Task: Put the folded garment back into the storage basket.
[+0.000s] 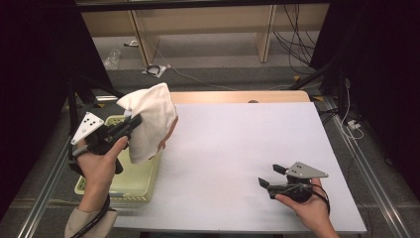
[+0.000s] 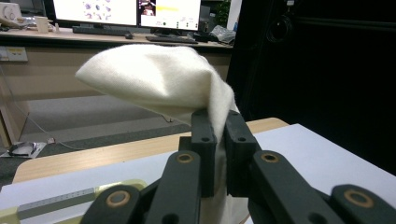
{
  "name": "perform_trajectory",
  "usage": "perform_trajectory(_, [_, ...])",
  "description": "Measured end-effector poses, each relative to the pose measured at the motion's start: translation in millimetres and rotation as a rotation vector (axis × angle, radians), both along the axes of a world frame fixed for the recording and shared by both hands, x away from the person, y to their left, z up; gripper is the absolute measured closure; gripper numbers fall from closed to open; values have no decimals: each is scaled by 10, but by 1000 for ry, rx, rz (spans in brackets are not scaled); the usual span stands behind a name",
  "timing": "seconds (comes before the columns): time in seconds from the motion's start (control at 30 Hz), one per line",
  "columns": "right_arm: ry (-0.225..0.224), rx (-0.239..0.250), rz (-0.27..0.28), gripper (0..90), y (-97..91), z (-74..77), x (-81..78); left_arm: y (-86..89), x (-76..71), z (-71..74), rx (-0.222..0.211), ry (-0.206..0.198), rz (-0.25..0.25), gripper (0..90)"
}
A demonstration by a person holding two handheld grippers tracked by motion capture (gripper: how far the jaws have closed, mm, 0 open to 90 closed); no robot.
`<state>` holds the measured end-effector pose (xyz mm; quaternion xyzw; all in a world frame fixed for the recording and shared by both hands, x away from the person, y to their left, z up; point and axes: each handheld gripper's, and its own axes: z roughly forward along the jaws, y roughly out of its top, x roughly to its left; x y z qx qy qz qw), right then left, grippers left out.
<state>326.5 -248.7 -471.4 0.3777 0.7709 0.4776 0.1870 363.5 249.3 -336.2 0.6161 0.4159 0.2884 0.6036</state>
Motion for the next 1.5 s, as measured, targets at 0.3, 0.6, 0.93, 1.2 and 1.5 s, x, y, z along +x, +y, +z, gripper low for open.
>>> perform_trajectory(0.3, [-1, 2, -1, 265, -1, 0, 1, 34, -9, -15, 2, 9, 4, 840])
perform_trajectory(0.6, [0, 0, 0, 265, -4, -1, 1, 69, -25, -24, 2, 13, 8, 840])
perform_trajectory(0.93, [-4, 5, -1, 265, -6, 0, 2, 152, -57, -29, 4, 18, 18, 840])
perform_trajectory(1.2, [-2, 2, -1, 265, -10, 2, 1, 179, -66, -48, 9, 28, 21, 840])
perform_trajectory(1.5, [-2, 2, -2, 265, -10, 3, 0, 219, -75, -66, 12, 39, 25, 840])
